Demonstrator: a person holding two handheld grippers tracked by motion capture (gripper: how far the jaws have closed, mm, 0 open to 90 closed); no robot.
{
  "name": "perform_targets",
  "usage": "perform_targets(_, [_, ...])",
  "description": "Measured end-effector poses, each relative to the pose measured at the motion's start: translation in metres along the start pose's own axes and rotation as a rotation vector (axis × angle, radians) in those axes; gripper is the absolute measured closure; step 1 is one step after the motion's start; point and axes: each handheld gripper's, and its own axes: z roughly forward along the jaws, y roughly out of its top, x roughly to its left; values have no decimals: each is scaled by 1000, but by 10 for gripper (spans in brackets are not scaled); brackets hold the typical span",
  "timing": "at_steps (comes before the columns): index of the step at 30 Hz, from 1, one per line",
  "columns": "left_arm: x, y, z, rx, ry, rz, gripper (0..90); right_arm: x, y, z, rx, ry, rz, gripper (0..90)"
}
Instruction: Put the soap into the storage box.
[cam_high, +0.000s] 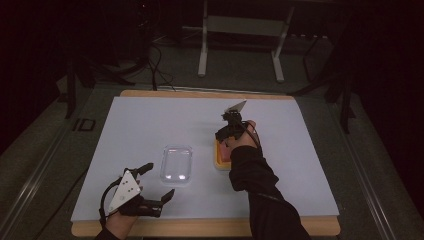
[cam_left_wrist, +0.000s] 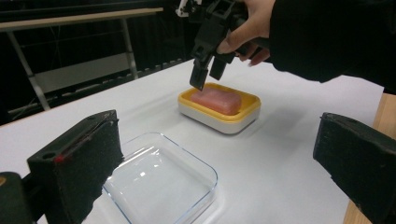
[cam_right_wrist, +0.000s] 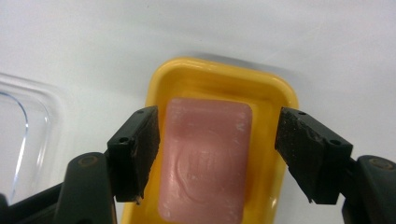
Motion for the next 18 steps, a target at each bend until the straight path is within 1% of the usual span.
perform_targets(1, [0, 0, 0, 0, -2, -1, 14, 1, 0, -2, -1, -4, -18, 305])
perform_targets(4, [-1, 0, -1, -1, -2, 3, 14, 1, 1, -6, -14, 5, -42, 292])
perform_targets(5, [0, 0, -1, -2, -3, 3, 14, 1, 1, -8, -22, 7, -51, 279])
perform_targets(6, [0, 0, 0, -1, -2, 1, 14, 1, 1, -9, -22, 11, -61, 237])
perform_targets(7, [0, 0, 0, 0, -2, 1, 14, 0, 1, -10, -15, 17, -90, 198])
perform_targets(8, [0, 0, 0, 1, -3, 2, 14, 0, 1, -10, -14, 18, -102, 195])
perform_targets(9, [0, 0, 0, 1, -3, 1, 14, 0, 0, -10, -9, 23, -132, 174])
perform_targets(10, [0, 0, 0, 1, -3, 2, 14, -1, -1, -11, -8, 33, -147, 137])
perform_targets(12, [-1, 0, 0, 3, -3, 2, 14, -2, -3, -13, -16, 82, -178, 122])
perform_targets(14, [0, 0, 0, 4, -3, 2, 14, -3, -5, -14, -25, 79, -203, 122])
perform_targets(15, [0, 0, 0, 4, -2, 2, 14, -4, -6, -14, -34, 87, -218, 122])
perform_targets(16, [0, 0, 0, 5, -3, 3, 14, -6, -8, -14, -37, 109, -242, 121])
perform_targets(18, [0, 0, 0, 5, -4, 3, 14, -10, -10, -14, -37, 123, -288, 122])
